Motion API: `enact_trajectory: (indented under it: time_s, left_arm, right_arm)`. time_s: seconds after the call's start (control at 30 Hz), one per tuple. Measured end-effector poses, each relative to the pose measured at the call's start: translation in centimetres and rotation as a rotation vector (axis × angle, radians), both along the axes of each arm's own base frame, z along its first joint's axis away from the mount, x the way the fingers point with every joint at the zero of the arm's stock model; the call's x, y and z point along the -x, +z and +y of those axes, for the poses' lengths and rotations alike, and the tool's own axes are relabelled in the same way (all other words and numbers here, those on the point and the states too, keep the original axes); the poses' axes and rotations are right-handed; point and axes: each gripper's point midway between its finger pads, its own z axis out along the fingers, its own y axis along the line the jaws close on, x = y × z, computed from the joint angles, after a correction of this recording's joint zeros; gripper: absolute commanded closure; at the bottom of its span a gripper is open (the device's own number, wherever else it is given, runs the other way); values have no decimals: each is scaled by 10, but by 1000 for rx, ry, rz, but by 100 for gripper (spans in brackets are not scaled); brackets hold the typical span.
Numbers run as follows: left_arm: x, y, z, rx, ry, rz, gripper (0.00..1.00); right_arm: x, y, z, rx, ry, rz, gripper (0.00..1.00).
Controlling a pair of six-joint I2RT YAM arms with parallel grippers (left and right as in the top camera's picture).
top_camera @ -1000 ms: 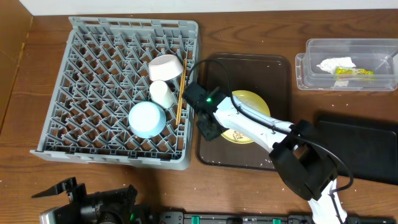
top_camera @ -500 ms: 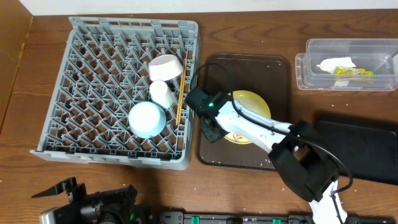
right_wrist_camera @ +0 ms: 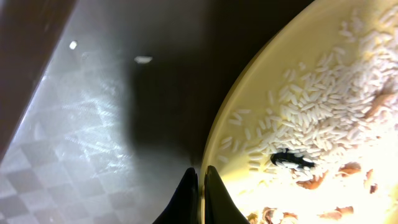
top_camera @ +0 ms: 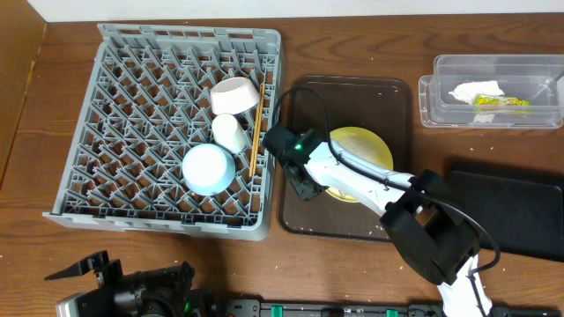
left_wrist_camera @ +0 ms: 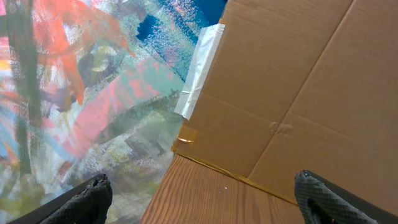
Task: Sort waste into correct bins and load items into the dishwasher
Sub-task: 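Lift the yellow plate off the tray with the right gripper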
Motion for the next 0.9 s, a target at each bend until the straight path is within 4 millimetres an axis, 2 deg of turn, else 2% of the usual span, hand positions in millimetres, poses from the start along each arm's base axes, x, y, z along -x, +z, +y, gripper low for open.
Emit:
enact_trajectory:
  time_s: [0.17,0.37,0.7,0.9]
  left_arm:
    - [0,0,0,0,0,0,5]
    - [0,0,0,0,0,0,5]
    - [0,0,0,0,0,0,5]
    - [0,0,0,0,0,0,5]
  right_arm:
    - [-7,4,-4,19,-45,-44,99]
    - [-9,8,-20,95,-78,-74,99]
    - [-20,32,-28,166,-91,-124,99]
    - [-16,50,-45,249,-133,-129,99]
